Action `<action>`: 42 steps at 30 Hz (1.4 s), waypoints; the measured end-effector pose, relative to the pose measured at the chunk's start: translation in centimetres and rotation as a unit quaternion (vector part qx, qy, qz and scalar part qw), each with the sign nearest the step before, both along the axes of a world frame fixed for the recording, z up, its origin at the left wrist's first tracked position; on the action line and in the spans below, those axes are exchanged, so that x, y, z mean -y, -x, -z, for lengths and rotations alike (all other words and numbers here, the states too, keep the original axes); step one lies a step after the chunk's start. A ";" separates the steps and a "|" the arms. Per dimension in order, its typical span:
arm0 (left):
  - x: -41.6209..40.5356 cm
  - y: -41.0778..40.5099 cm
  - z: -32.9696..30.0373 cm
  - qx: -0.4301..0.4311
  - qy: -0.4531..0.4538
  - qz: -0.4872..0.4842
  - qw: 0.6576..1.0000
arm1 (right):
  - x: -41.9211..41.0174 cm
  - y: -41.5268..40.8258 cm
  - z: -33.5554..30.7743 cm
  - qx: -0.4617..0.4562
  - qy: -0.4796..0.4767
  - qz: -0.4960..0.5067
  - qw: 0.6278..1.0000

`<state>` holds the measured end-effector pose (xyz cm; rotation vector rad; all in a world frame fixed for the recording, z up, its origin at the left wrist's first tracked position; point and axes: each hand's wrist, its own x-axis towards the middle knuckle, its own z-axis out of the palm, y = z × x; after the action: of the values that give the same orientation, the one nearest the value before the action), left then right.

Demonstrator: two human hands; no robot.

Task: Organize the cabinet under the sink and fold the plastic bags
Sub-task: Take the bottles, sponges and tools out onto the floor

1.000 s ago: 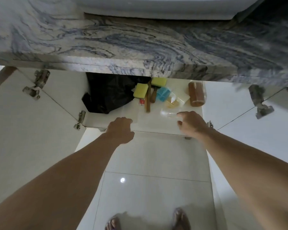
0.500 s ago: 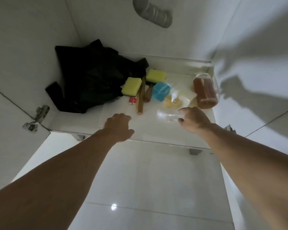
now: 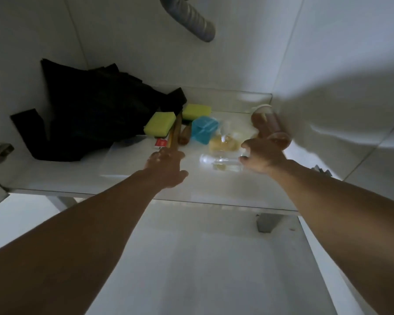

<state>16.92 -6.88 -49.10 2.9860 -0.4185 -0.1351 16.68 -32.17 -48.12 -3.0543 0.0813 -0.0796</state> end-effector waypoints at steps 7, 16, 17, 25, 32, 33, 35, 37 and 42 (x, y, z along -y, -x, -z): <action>0.1 0.4 -0.3 0.037 -0.028 -0.045 0.998 | -1.0 -0.4 0.6 -0.012 0.006 -0.046 0.999; -3.2 -0.4 0.9 0.088 -0.049 -0.052 0.993 | -3.5 -1.3 2.3 0.025 0.046 -0.079 0.995; -3.3 -0.4 1.2 0.091 -0.051 -0.048 0.993 | -3.5 -1.3 2.4 0.024 0.043 -0.077 0.996; -2.7 -0.6 2.0 0.110 -0.011 -0.050 0.993 | -3.1 -1.6 3.1 0.003 0.005 -0.066 0.998; -2.6 -1.0 2.0 0.113 0.039 -0.133 0.984 | -3.0 -1.8 3.3 -0.032 -0.023 -0.064 0.997; -2.8 -1.0 2.0 0.123 0.025 -0.147 0.981 | -3.1 -1.8 3.2 -0.034 -0.023 -0.061 0.997; -3.5 -1.1 2.0 0.141 0.005 -0.168 0.976 | -3.3 -1.8 3.1 -0.038 -0.025 -0.058 0.997; -4.2 -1.2 2.0 0.140 0.004 -0.184 0.973 | -3.4 -1.7 3.0 -0.042 -0.025 -0.056 0.997; -4.2 -1.5 2.4 0.160 0.005 -0.118 0.980 | -3.6 -1.5 2.6 -0.038 -0.019 -0.052 0.998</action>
<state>18.45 -2.65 -51.51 3.0208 -0.0900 0.3731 18.23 -28.57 -50.72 -3.0159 -0.0698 0.0458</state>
